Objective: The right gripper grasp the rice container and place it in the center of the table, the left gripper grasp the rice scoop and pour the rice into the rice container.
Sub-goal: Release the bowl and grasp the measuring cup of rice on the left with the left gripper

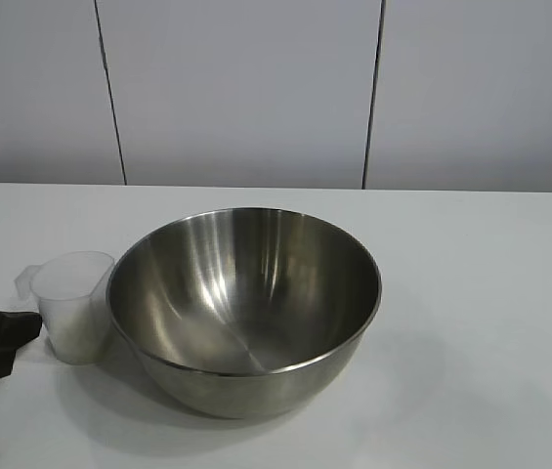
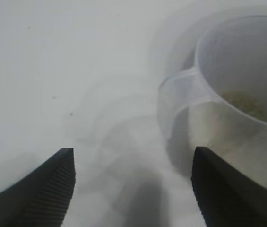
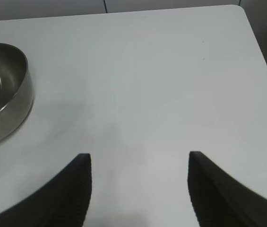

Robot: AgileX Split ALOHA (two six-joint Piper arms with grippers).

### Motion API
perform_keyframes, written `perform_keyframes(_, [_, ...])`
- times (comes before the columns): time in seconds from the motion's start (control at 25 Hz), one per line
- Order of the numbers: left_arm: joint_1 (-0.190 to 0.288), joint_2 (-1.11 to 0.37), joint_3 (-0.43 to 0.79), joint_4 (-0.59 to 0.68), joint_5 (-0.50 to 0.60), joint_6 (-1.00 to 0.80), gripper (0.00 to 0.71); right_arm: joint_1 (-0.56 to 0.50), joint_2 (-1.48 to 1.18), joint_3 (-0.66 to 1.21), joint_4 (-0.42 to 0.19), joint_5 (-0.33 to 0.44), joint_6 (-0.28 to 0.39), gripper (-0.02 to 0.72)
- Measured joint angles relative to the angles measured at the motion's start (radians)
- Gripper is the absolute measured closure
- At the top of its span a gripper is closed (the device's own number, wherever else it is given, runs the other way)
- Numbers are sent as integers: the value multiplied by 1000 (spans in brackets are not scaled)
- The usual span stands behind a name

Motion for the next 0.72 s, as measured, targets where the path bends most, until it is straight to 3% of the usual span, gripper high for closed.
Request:
perform_keyframes(0.32, [7, 9, -55, 3, 2, -48, 203, 0, 0, 0, 0, -1, 0, 295])
perform_keyframes(0.44, [7, 9, -66, 4, 2, -69, 247, 0, 0, 0, 0, -2, 0, 295])
perform_keyframes(0.72, [7, 9, -66, 4, 2, -95, 637, 0, 0, 0, 1, -2, 0, 295])
